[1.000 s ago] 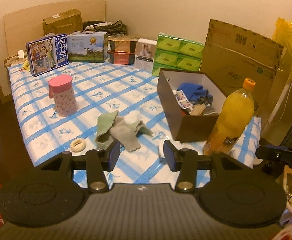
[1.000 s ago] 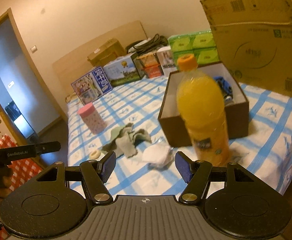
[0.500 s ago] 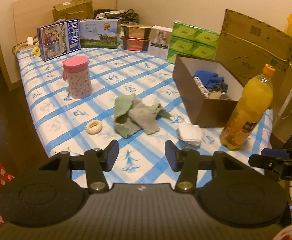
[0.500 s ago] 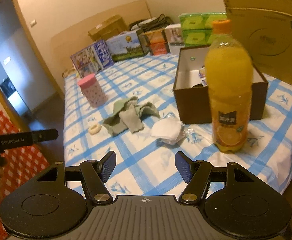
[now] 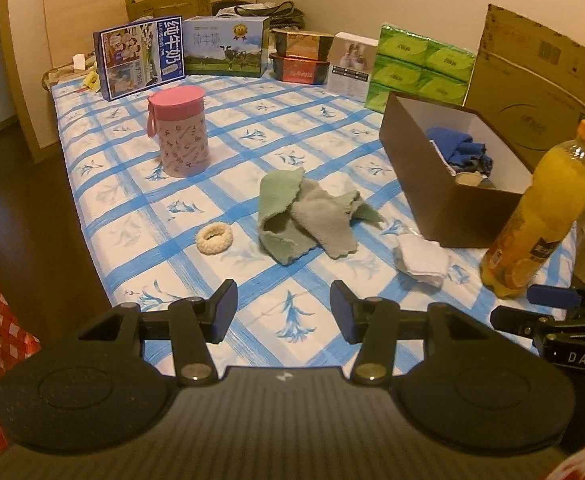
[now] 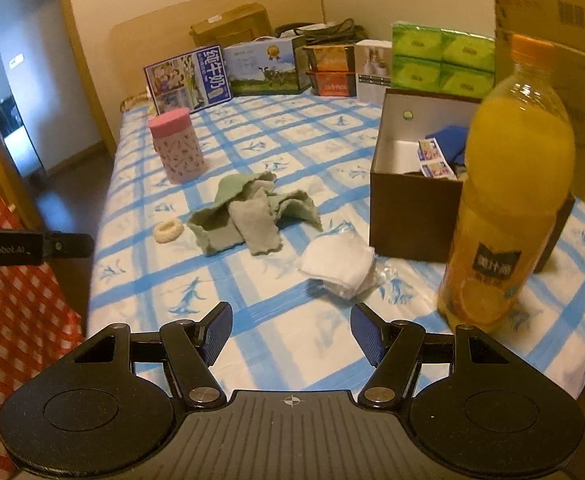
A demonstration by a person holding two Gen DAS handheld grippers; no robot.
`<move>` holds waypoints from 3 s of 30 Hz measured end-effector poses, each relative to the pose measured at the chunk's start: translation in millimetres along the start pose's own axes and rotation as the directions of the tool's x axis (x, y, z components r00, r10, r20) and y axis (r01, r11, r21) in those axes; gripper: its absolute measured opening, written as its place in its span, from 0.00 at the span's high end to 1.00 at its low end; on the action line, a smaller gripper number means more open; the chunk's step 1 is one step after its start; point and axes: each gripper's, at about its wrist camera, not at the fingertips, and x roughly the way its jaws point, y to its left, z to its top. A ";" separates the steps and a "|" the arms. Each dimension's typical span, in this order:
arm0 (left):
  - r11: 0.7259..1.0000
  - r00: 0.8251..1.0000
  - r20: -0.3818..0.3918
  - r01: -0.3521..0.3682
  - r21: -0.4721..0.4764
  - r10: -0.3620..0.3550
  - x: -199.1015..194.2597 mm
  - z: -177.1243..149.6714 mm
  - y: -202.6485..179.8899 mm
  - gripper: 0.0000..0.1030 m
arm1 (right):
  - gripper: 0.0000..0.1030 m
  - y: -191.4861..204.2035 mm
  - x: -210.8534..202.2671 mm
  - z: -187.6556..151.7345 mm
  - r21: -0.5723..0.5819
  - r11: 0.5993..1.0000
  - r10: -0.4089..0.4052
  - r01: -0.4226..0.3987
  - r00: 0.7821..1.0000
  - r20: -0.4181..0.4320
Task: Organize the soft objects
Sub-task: 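Withdraw both open grippers from the box back over the bed, then grasp the white tissue beside the juice bottle with the right gripper, then grasp the beige fluffy ring with the left gripper while the right holds the tissue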
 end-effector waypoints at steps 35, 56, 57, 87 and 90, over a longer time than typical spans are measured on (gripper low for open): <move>0.996 0.991 -0.105 -0.079 0.034 0.082 100.4 -6.2 25.5 0.54 | 0.55 14.3 169.1 -5.0 -0.401 0.891 -0.222 0.212 0.975 0.022; 0.985 0.992 -0.060 -0.107 0.134 0.115 149.7 14.6 50.7 0.54 | 0.99 -33.9 101.8 54.3 -0.010 0.998 -0.067 0.070 0.984 0.165; 0.984 0.991 -0.057 -0.108 0.142 0.117 154.4 16.2 52.2 0.54 | 0.99 -35.1 101.0 56.9 -0.004 0.998 -0.063 0.064 0.984 0.167; 0.989 1.000 0.003 -0.003 0.146 0.002 127.8 42.5 29.2 0.82 | 0.99 -25.8 73.7 72.7 0.013 0.999 0.029 -0.031 0.982 0.186; 0.988 0.998 0.027 0.045 0.145 -0.050 101.3 48.7 13.7 0.82 | 0.99 -24.9 53.1 75.1 0.013 0.999 0.037 -0.040 0.978 0.205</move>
